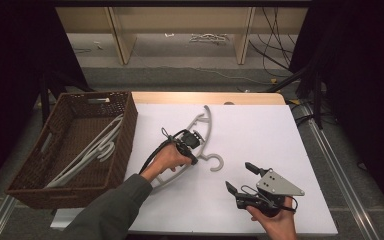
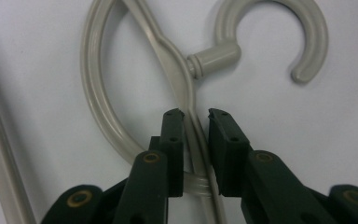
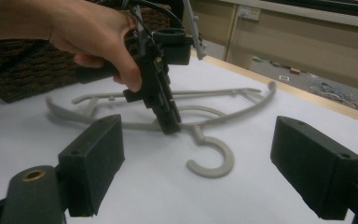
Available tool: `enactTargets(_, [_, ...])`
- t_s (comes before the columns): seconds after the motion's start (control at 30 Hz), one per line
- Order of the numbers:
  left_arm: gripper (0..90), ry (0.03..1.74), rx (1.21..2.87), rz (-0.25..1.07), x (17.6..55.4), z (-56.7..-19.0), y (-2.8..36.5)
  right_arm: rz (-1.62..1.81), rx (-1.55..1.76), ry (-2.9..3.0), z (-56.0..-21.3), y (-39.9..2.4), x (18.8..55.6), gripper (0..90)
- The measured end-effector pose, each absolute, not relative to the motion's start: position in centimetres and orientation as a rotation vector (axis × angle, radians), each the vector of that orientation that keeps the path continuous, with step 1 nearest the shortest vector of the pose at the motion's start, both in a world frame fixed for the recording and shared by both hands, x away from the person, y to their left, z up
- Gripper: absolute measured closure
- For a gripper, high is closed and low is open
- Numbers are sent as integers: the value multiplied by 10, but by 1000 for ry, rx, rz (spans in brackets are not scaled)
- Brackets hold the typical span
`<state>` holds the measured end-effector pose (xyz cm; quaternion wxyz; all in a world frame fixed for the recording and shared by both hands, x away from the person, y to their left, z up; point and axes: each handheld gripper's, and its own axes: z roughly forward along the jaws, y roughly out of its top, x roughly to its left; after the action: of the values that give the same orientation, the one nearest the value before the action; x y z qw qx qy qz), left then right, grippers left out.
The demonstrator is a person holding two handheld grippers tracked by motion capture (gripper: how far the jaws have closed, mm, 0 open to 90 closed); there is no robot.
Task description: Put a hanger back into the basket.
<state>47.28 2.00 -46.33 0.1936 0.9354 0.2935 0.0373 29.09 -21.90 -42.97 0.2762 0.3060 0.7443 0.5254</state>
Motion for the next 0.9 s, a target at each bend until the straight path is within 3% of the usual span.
enactTargets(0.1, [821,812,2625,101,474,-463,22,1413,822,1999,-430,-219,291,183])
enactTargets(0.57, [822,767,2674,142,472,-462,16,1411,822,2000,-430,-219,291,183])
enactTargets(0.9, [825,766,2606,73,476,-460,25,1410,828,1995,-430,-220,292,183])
